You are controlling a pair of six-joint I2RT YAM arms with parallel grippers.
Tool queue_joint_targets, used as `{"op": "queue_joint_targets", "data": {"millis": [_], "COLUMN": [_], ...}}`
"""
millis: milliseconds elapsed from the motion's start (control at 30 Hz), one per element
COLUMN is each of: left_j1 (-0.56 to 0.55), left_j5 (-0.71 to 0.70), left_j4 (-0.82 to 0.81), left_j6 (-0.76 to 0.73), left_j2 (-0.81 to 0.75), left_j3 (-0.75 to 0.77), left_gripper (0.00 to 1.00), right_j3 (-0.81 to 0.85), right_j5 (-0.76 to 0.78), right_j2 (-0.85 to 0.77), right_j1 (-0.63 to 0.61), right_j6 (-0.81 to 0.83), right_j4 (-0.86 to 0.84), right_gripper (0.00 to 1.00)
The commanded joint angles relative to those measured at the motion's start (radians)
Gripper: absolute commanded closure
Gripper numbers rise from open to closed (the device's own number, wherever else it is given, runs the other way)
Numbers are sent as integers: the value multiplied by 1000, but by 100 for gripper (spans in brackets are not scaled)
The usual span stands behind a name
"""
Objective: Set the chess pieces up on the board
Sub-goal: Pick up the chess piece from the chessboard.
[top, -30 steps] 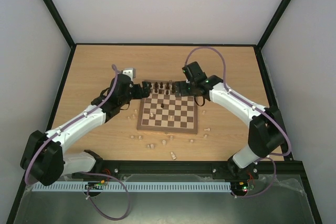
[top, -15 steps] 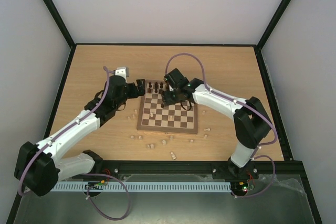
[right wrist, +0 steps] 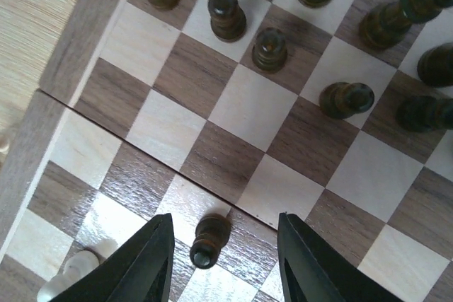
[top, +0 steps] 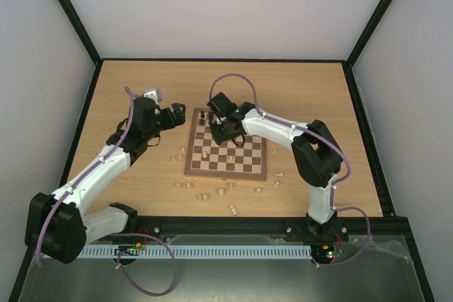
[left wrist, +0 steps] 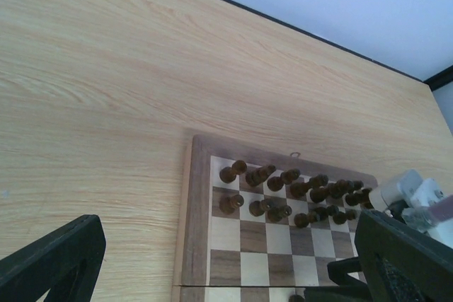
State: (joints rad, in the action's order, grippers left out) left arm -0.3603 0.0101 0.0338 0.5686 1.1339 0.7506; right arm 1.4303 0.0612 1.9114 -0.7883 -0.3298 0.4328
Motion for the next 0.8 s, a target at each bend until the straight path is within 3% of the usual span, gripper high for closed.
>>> {"op": "queue_joint_targets", "data": {"millis": [0, 767], "left_j1": [13, 23], "left_j5": [91, 72], "left_j4": [-27, -11], "left_j6": [15, 20], "left_j2": [15, 8], "left_j3": [-14, -14], "left_gripper": [0, 1], "right_j3": [45, 51], "right_j5": [19, 46], "right_j2": [39, 81], "right_j1": [-12, -32], "right_j6": [-9, -15], "right_j4": [93, 121], "right_gripper": [59, 84]}}
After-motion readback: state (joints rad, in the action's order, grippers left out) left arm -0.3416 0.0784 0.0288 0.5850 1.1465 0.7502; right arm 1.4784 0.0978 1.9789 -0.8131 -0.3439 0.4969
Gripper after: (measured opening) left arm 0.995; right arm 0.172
